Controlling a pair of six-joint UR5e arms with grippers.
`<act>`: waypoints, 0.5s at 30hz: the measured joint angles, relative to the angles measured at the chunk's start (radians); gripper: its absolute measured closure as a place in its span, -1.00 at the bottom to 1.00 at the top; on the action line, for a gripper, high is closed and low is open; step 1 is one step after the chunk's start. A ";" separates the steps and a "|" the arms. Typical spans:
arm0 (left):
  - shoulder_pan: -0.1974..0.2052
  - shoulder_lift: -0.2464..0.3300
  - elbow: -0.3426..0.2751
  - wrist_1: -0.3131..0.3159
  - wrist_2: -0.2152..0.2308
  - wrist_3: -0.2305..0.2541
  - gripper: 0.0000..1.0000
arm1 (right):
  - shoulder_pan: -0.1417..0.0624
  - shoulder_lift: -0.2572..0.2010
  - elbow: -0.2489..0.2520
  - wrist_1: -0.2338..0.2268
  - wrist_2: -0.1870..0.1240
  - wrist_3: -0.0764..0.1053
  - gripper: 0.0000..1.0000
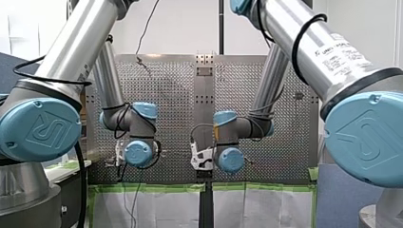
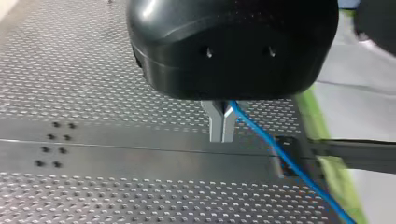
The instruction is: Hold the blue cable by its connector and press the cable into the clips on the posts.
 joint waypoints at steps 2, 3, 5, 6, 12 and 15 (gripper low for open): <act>-0.001 0.007 -0.012 -0.013 -0.007 0.012 1.00 | -0.009 -0.018 0.017 0.018 0.018 0.018 1.00; -0.002 0.013 -0.020 -0.021 -0.013 0.018 1.00 | -0.012 -0.027 0.024 0.027 0.027 0.027 1.00; -0.002 0.026 -0.027 -0.037 -0.020 0.018 1.00 | -0.016 -0.048 0.036 0.048 0.038 0.048 1.00; -0.002 0.037 -0.030 -0.048 -0.023 0.014 1.00 | -0.018 -0.058 0.038 0.058 0.038 0.058 1.00; 0.008 0.096 -0.033 -0.108 -0.037 -0.025 1.00 | -0.027 -0.113 0.038 0.113 0.006 0.096 1.00; 0.013 0.127 -0.031 -0.139 -0.059 -0.027 1.00 | -0.032 -0.142 0.020 0.142 -0.007 0.100 1.00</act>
